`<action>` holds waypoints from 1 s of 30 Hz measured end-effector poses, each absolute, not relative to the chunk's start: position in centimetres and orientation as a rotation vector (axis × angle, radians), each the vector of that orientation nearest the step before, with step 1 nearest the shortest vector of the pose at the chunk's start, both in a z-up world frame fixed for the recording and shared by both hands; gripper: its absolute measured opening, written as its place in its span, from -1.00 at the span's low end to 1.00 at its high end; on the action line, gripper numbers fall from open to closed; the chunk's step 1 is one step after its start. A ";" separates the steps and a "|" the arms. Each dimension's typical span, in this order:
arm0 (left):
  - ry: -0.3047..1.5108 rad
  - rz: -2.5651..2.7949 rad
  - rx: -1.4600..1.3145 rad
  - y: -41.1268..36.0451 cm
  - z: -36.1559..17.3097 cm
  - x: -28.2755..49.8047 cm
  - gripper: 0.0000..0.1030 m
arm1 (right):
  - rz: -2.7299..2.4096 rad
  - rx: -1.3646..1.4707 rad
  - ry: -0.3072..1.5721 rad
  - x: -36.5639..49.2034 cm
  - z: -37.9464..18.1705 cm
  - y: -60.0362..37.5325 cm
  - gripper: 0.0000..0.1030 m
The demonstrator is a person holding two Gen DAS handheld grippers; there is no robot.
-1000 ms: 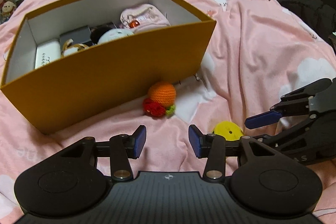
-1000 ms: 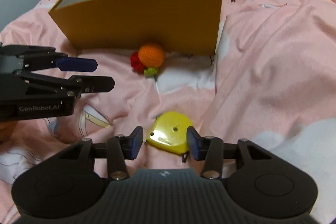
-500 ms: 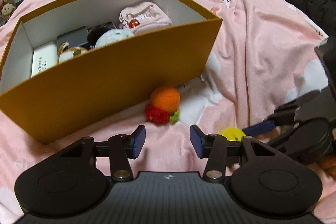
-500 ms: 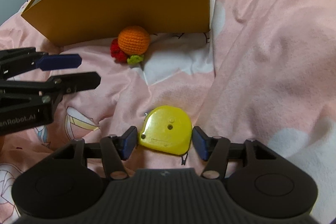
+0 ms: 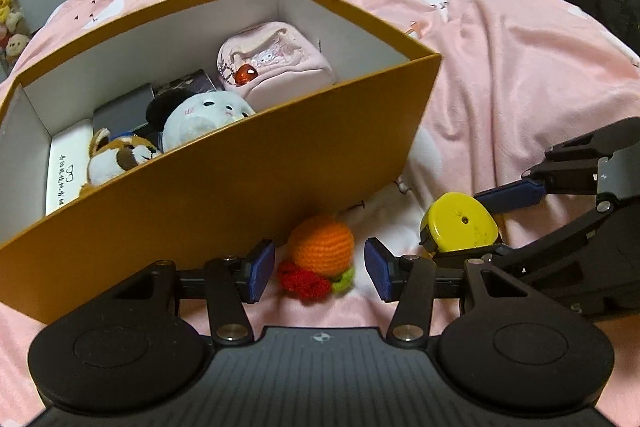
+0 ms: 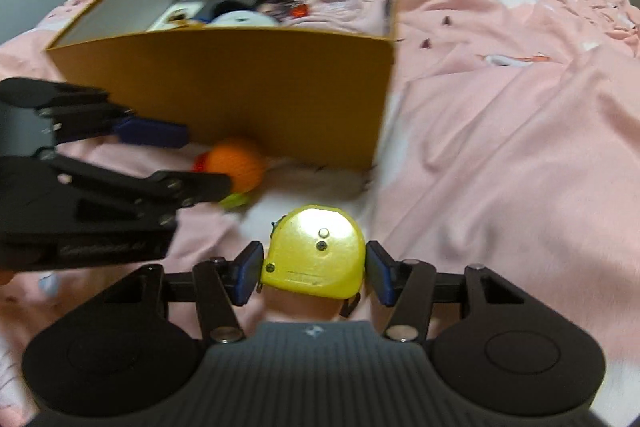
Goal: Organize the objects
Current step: 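Lift tape measure with right tool while left tool reaches orange knitted fruit, then grasp knitted fruit with left tool while right tool carries tape measure over box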
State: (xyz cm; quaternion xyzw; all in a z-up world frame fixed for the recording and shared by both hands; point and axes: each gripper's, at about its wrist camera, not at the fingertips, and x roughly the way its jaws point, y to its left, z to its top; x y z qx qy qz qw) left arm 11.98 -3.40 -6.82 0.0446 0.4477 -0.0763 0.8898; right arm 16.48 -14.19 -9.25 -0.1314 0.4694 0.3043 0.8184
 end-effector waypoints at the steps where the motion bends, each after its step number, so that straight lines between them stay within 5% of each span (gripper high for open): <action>1: 0.935 -0.152 0.095 -3.5 -7.0 12.2 0.14 | 0.646 -0.264 1.009 17.0 -9.5 -14.4 0.12; 11: 0.949 -0.168 0.062 -3.3 -8.5 12.8 -0.12 | 0.669 -0.211 1.054 18.1 -10.9 -14.7 0.12; 30: 0.833 -0.222 -0.069 -1.4 -3.7 9.2 -0.17 | 0.676 -0.250 0.903 15.7 -5.2 -15.7 0.11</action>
